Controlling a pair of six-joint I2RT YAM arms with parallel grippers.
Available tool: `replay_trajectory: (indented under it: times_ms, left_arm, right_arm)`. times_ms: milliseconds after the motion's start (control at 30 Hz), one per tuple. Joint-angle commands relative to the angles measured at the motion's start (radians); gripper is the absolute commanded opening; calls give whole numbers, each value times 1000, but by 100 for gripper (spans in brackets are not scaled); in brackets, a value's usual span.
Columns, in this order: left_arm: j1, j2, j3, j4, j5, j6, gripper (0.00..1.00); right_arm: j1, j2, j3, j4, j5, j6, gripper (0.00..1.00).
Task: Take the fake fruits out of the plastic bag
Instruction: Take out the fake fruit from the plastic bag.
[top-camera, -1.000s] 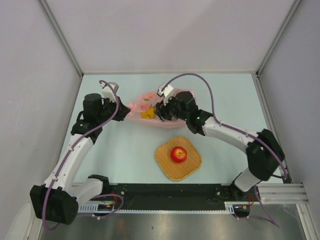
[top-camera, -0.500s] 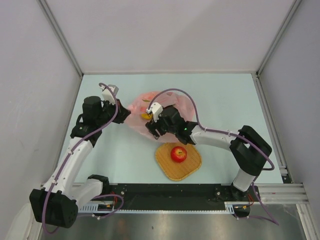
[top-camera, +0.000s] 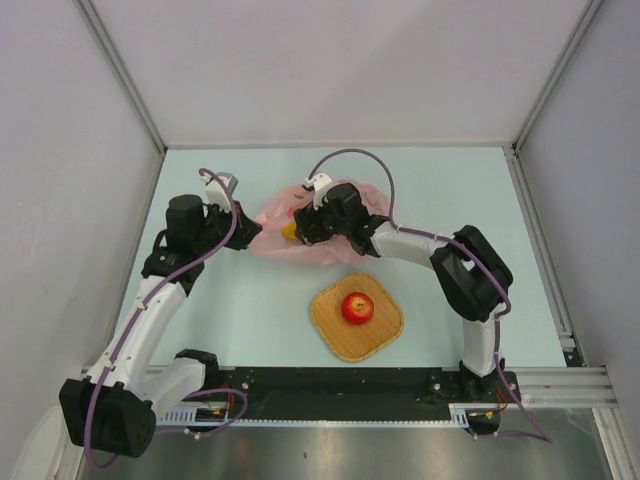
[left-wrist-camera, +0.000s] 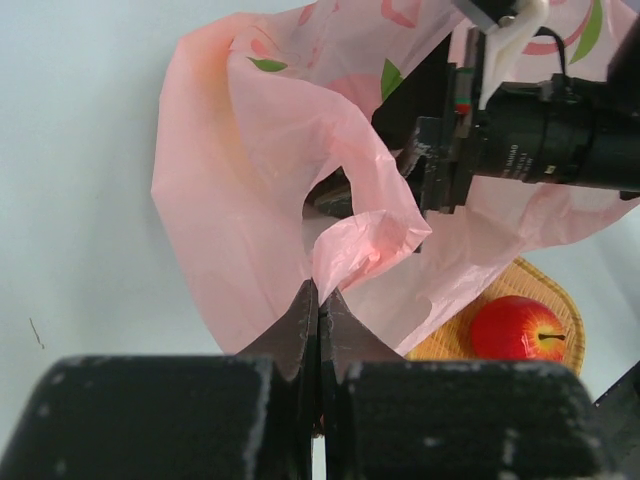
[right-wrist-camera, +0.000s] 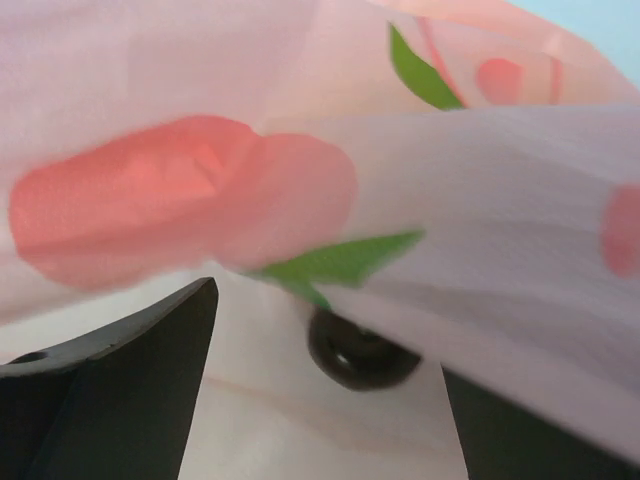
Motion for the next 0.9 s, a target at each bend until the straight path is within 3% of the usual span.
replay_trajectory:
  times_ms: [0,33,233,467,633,767,867]
  left_arm:
    - [13,-7,7,11,24,-2,0]
    - [13,-4,11,11,22,-2,0]
    - [16,14,25,1,25,1,0]
    - [25,30,37,7,24,4,0]
    - [30,34,37,20,27,-2,1]
    - [28,37,34,30,28,-7,0]
    - [30,37,37,33,33,-13,0]
  right_arm:
    - [12,76,104,45,-76,70,96]
    - [12,95,139,39,-65,79,100]
    - [15,224,274,-18,44,79,100]
    - [24,278,333,-50,83,63,93]
    - [33,253,308,-45,82,6,60]
    - [30,180,293,-28,54,-39,45]
    - [19,73,268,-16,2,-45,42]
